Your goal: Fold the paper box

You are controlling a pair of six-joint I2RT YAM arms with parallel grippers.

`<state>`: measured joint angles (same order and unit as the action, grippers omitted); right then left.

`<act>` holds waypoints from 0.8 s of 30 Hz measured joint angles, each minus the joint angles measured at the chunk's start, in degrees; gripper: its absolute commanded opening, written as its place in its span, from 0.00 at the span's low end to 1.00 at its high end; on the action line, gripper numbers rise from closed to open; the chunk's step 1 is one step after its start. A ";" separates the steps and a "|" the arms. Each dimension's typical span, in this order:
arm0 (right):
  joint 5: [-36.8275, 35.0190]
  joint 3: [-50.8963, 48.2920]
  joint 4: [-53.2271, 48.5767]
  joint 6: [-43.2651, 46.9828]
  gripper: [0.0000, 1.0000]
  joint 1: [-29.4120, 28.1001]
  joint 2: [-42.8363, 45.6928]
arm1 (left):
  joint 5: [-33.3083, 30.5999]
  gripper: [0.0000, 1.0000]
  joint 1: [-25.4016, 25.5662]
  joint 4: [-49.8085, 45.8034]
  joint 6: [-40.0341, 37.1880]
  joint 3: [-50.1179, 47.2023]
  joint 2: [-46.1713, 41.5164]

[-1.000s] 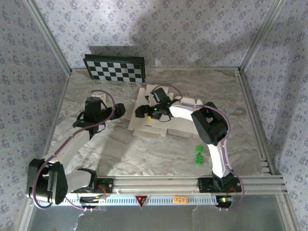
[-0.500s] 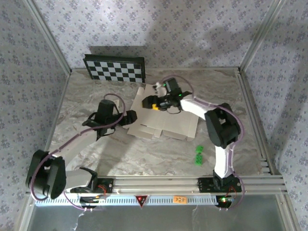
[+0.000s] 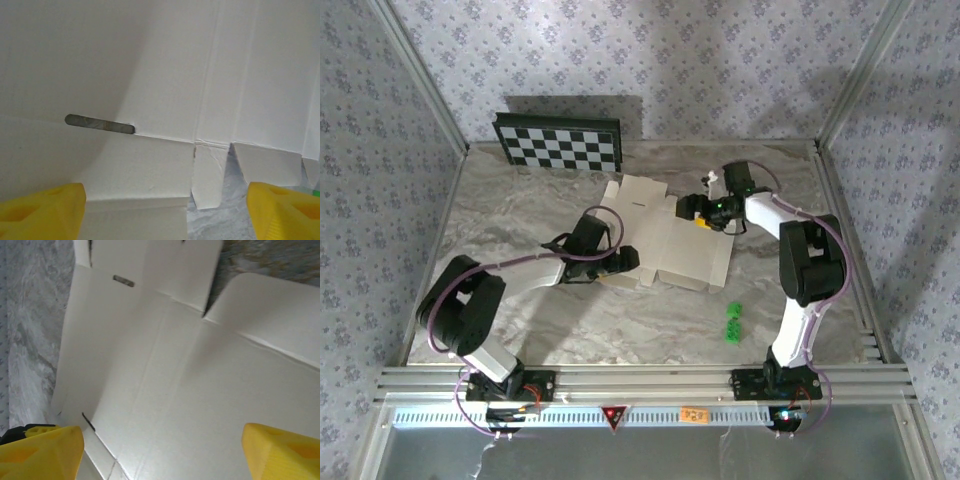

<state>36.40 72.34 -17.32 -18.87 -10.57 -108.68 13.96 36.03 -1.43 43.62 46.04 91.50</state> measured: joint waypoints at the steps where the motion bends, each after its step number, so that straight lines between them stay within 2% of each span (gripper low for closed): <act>1: -0.48 0.00 -0.39 0.35 0.83 0.37 -0.13 | 0.00 0.84 -0.02 0.00 0.31 0.00 0.24; 8: -3.48 -1.11 -3.52 2.91 0.80 0.68 -0.63 | -0.70 0.84 -0.37 0.07 1.11 -0.76 0.50; 15: -5.38 -6.03 -5.09 4.37 0.78 0.07 1.20 | -0.07 0.85 -3.23 0.17 1.09 -1.27 0.59; 21: -7.58 -12.28 -6.75 4.52 0.78 -4.04 6.67 | 0.87 0.85 -7.56 -0.07 -0.63 -1.27 0.59; 24: -9.01 -15.87 -7.43 3.61 0.78 -8.04 10.05 | 1.31 0.85 -9.97 -0.46 -2.19 -1.07 0.81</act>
<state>27.40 56.47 -24.75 -15.27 -18.61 -98.63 15.27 26.06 -1.89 41.43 44.97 92.31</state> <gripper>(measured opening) 0.784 0.852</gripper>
